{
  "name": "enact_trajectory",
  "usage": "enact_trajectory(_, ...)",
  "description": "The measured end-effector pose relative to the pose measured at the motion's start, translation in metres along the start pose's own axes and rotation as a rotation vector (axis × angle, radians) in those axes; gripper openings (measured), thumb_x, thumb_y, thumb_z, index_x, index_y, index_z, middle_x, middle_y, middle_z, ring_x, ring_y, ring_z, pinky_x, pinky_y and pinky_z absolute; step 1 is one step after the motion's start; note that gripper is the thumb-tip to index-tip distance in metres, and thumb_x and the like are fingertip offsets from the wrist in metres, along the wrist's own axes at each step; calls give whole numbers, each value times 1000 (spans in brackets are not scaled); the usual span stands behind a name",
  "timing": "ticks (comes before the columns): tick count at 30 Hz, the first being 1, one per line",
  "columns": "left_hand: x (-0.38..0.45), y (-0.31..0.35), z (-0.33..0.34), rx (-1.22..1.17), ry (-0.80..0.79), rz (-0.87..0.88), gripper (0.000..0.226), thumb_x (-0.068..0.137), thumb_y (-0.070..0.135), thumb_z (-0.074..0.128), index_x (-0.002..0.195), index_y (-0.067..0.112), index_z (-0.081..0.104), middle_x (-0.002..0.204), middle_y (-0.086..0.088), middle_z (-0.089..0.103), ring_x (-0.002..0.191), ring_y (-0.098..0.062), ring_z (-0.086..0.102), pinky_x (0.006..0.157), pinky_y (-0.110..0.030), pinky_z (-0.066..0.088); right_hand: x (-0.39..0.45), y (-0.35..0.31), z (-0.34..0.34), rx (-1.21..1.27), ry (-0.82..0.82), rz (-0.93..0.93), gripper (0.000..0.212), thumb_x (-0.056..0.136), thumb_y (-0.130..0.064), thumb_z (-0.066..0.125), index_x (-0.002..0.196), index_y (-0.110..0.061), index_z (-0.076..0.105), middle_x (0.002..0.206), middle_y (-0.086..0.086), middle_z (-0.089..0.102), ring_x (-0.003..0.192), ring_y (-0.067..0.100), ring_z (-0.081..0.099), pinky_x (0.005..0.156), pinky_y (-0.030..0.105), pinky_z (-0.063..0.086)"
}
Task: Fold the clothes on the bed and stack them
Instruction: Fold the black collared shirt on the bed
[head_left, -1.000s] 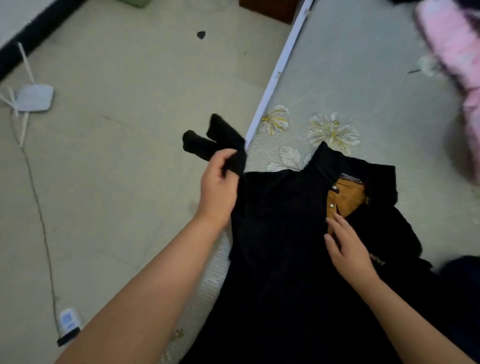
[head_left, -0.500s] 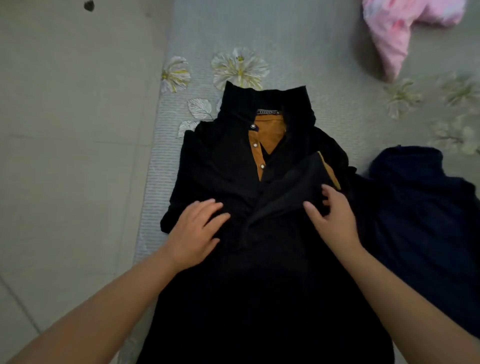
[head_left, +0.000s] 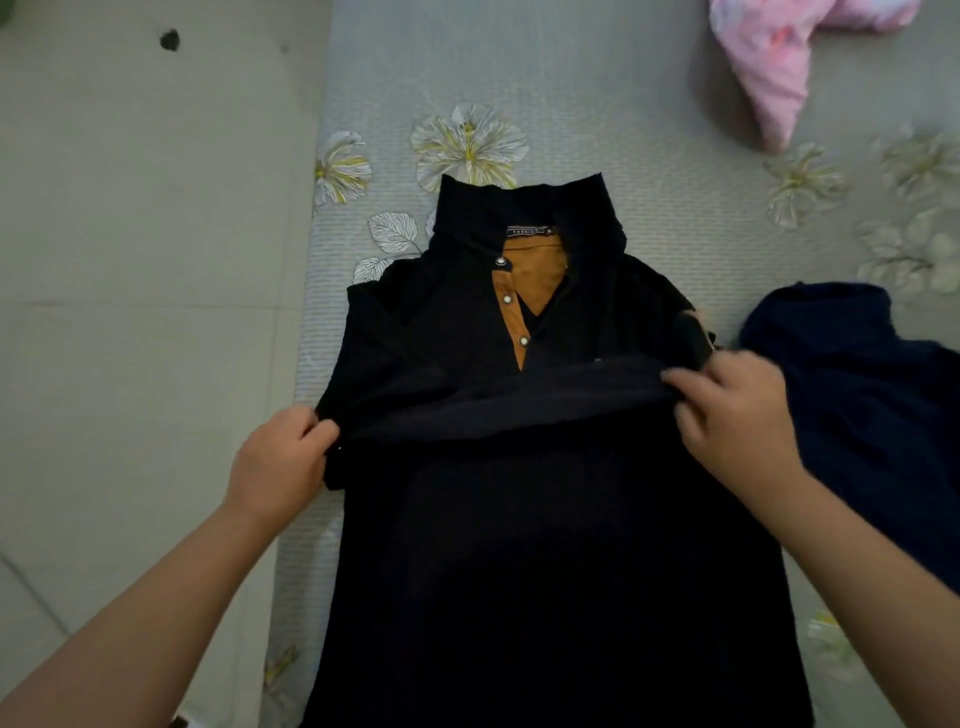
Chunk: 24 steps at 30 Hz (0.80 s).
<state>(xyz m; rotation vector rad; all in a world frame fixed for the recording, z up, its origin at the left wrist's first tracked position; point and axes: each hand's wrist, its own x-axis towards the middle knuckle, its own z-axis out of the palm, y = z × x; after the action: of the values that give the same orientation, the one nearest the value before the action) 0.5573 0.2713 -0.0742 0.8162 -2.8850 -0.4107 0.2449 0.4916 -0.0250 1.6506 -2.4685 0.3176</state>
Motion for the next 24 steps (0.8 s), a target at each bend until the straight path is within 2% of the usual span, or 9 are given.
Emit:
enact_trajectory(2, -14, -7, 3, 33, -152, 87, 18, 65, 8, 42, 71, 5, 59, 55, -15, 53, 42, -28, 53, 32, -26, 40, -37, -7, 1, -97, -271, -89, 27, 68, -16, 57, 87, -6, 72, 68, 13, 57, 61, 32, 57, 60, 40, 46)
enact_trajectory(4, -17, -12, 5, 53, -313, 157, 14, 55, -5, 65, 67, 2, 70, 56, -15, 56, 43, -30, 56, 32, -30, 45, -62, -21, 6, -205, -887, -73, 39, 80, -29, 57, 118, -19, 59, 100, 7, 61, 93, 28, 58, 82, 37, 42)
enact_trajectory(6, -3, -14, 0, 65, -378, 202, 18, 48, -1, 64, 61, 8, 72, 53, -10, 57, 39, -28, 56, 29, -31, 44, -75, -24, 13, -140, -1053, 18, 34, 92, -39, 41, 121, -24, 52, 108, -1, 61, 101, 18, 56, 81, 27, 40)
enact_trajectory(9, 35, -7, -2, 36, -231, 275, 37, 63, 8, 35, 64, 4, 72, 57, -13, 60, 43, -26, 58, 36, -30, 47, -61, -22, 14, 165, -647, 161, 22, 86, -26, 58, 68, -13, 63, 61, -2, 59, 59, 16, 59, 51, 22, 43)
enact_trajectory(12, 70, 12, 12, 41, -152, 208, 37, 72, -6, 39, 96, -8, 67, 92, -25, 66, 79, -41, 65, 65, -47, 55, -48, -15, 21, 163, -193, 133, 17, 69, -16, 68, 80, -3, 69, 76, 10, 64, 70, 29, 62, 60, 35, 51)
enact_trajectory(16, 98, 16, 37, 126, -441, -7, 52, 86, 2, 45, 137, 9, 40, 144, -9, 36, 138, -25, 24, 111, -41, 16, -28, 3, 31, -45, -670, 362, 56, 79, -36, 67, 127, -11, 51, 132, 9, 49, 122, 30, 43, 92, 43, 41)
enact_trajectory(18, 107, 11, 39, 208, -488, 3, 38, 89, 12, 44, 125, 11, 52, 132, -7, 45, 131, -19, 31, 112, -35, 5, -25, 11, 35, -28, -753, 422, 39, 86, -37, 58, 119, -16, 57, 127, 1, 50, 119, 21, 42, 91, 34, 37)
enact_trajectory(21, 112, 5, 27, 198, -432, 82, 29, 89, 20, 38, 96, 4, 63, 100, -11, 61, 106, -24, 53, 111, -35, 9, -20, 19, 27, 279, -549, 507, 5, 82, -15, 63, 86, -12, 63, 84, 1, 60, 85, 23, 54, 71, 27, 39)
enact_trajectory(24, 112, -7, 8, 163, -320, 31, 55, 73, 33, 13, 74, -1, 56, 68, -21, 62, 73, -36, 60, 91, -40, 36, -26, 28, 17, 619, -335, 752, 25, 82, 0, 57, 73, -22, 51, 64, -3, 50, 58, 14, 46, 50, 9, 37)
